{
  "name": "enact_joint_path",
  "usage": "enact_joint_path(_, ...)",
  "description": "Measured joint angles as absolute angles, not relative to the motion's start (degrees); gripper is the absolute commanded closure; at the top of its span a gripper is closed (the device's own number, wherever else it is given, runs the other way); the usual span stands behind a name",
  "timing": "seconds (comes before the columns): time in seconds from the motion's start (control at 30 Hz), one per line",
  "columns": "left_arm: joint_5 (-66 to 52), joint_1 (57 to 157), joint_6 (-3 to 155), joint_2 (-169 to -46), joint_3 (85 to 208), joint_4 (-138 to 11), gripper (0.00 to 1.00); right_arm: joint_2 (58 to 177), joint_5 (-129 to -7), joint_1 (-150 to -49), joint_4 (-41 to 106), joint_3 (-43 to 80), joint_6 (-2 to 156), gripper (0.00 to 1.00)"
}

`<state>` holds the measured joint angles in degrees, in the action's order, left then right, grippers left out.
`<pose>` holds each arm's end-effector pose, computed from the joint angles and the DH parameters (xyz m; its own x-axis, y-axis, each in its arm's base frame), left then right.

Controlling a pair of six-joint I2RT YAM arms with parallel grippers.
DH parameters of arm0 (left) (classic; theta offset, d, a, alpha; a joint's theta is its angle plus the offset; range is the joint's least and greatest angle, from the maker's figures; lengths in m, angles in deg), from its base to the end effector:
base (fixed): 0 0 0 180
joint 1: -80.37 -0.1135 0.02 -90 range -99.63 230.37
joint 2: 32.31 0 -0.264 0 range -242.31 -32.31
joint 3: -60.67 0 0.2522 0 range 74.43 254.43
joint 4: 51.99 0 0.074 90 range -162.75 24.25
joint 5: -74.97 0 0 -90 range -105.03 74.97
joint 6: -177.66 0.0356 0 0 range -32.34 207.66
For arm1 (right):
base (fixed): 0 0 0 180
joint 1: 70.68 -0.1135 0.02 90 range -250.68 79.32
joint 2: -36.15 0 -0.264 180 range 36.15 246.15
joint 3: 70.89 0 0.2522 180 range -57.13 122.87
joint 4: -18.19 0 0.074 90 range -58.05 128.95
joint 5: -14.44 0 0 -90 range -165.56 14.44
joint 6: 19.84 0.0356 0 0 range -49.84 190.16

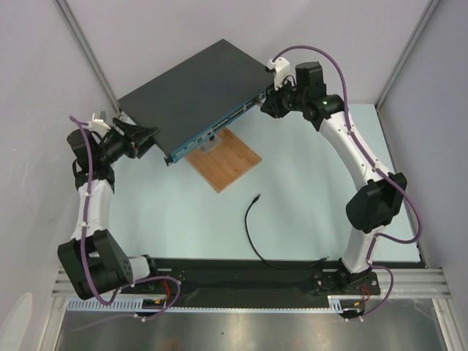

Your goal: Insert the plug into the switch port

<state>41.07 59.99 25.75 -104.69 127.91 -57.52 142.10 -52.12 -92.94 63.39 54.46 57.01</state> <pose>0.2760 0.0710 0.3251 -0.5849 -0.7422 -0.3271 0.1154 0.3230 -0.9393 0.3893 0.1747 0.4047 -0.2378 -0.3229 -0.9161 -0.7528 0.6572 -0.0362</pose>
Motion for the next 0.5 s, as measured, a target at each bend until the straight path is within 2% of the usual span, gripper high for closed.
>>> enact_joint_path(0.5,41.18,59.97,25.82,-104.87,128.15,-57.57,1.0,142.01,-51.05,-93.75,51.13,52.25,54.81,1.0)
